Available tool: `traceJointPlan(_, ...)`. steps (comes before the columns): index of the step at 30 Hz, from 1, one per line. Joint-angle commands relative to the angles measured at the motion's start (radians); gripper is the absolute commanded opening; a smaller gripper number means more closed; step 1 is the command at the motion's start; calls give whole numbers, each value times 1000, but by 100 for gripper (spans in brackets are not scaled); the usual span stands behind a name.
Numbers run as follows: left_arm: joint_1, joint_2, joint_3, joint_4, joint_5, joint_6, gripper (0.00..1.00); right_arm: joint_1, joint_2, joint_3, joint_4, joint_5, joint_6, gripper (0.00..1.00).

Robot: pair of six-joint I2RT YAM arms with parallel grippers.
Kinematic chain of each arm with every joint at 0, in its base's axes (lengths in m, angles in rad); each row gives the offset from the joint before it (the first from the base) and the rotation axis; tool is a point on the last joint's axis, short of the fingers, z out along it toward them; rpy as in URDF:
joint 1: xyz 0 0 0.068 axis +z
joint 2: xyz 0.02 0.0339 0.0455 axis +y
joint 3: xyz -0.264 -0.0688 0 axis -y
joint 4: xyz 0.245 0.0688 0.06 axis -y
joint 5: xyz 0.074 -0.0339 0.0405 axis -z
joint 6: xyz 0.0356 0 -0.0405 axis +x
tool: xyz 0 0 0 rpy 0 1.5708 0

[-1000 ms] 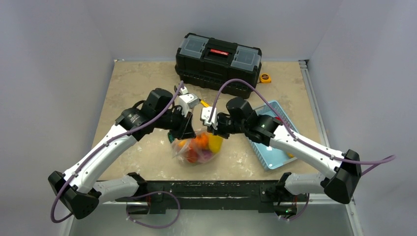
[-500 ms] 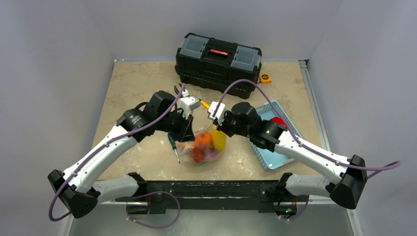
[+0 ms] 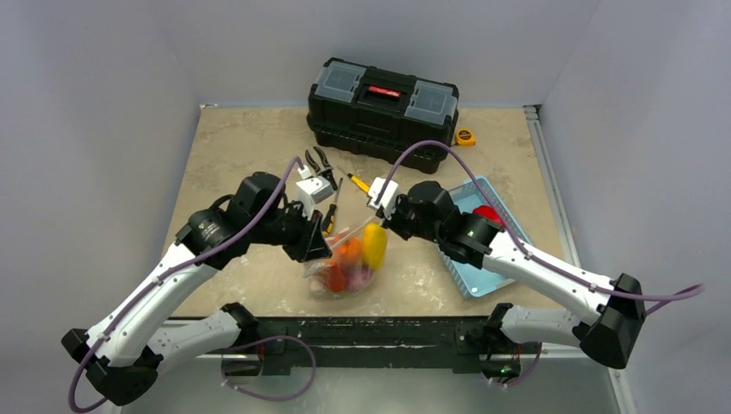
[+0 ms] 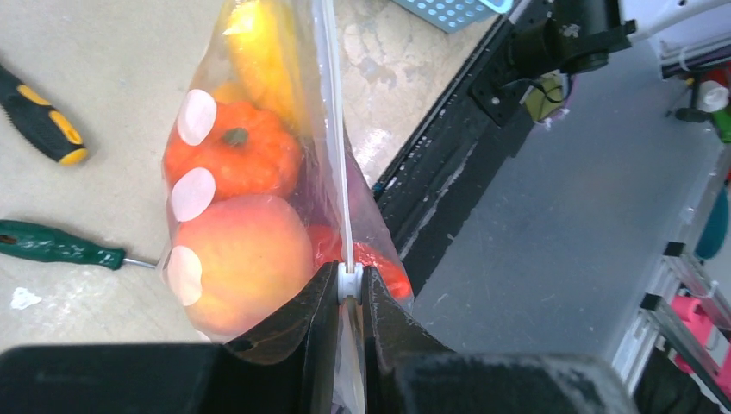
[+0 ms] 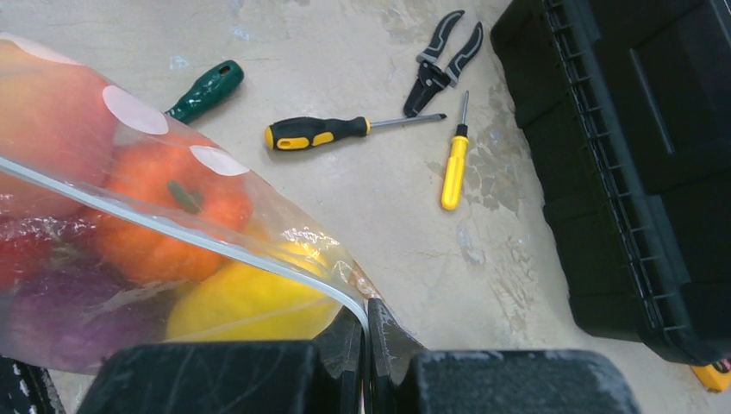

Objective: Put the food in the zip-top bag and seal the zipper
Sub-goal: Zip the zipper food storage bag at the center of the board.

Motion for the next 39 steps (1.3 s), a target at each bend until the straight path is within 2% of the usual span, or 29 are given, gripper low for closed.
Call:
traceJointPlan(1,-6,-10,-5,-9,151,-67,0,-31,-53,46,-9,-68,-83,0)
traceJointPlan(2,-6,-2,-4,17,164,-72,0,-30,-72,51,-7,-147,-96,0)
traceJointPlan(3,-6,7,3,36,171,-73,0,-24,-89,59,-8,-209,-103,6)
traceJointPlan(4,-6,20,12,47,176,-70,0,-8,-106,66,-16,-255,-112,24)
traceJointPlan(6,-5,47,34,53,181,-58,0,49,-150,59,-11,-281,-134,83)
traceJointPlan(7,-6,59,42,55,188,-52,0,76,-172,53,-13,-297,-152,92)
traceJointPlan(8,-6,70,48,60,197,-46,0,93,-189,55,-20,-318,-162,98)
traceJointPlan(14,-7,111,70,80,259,-15,0,103,-116,109,-79,-507,-187,99)
traceJointPlan(16,-6,112,78,81,275,-3,0,111,-63,143,-152,-588,-267,99)
traceJointPlan(17,-6,112,81,80,281,2,0,115,-40,156,-178,-601,-303,96)
traceJointPlan(21,-6,112,93,68,283,15,0,119,13,179,-191,-599,-327,58)
traceJointPlan(23,-6,114,94,65,282,21,0,120,7,166,-165,-618,-313,57)
traceJointPlan(25,-6,115,94,62,287,27,0,120,-22,133,-95,-615,-282,49)
traceJointPlan(27,-7,119,94,60,288,31,0,120,-48,108,-43,-604,-253,32)
traceJointPlan(30,-7,124,98,58,287,32,0,120,-44,106,-28,-573,-225,0)
traceJointPlan(35,-6,141,134,-12,254,41,0,121,-14,110,-48,-352,-170,0)
traceJointPlan(39,-5,138,148,-62,217,42,0,122,-65,38,13,-193,-152,0)
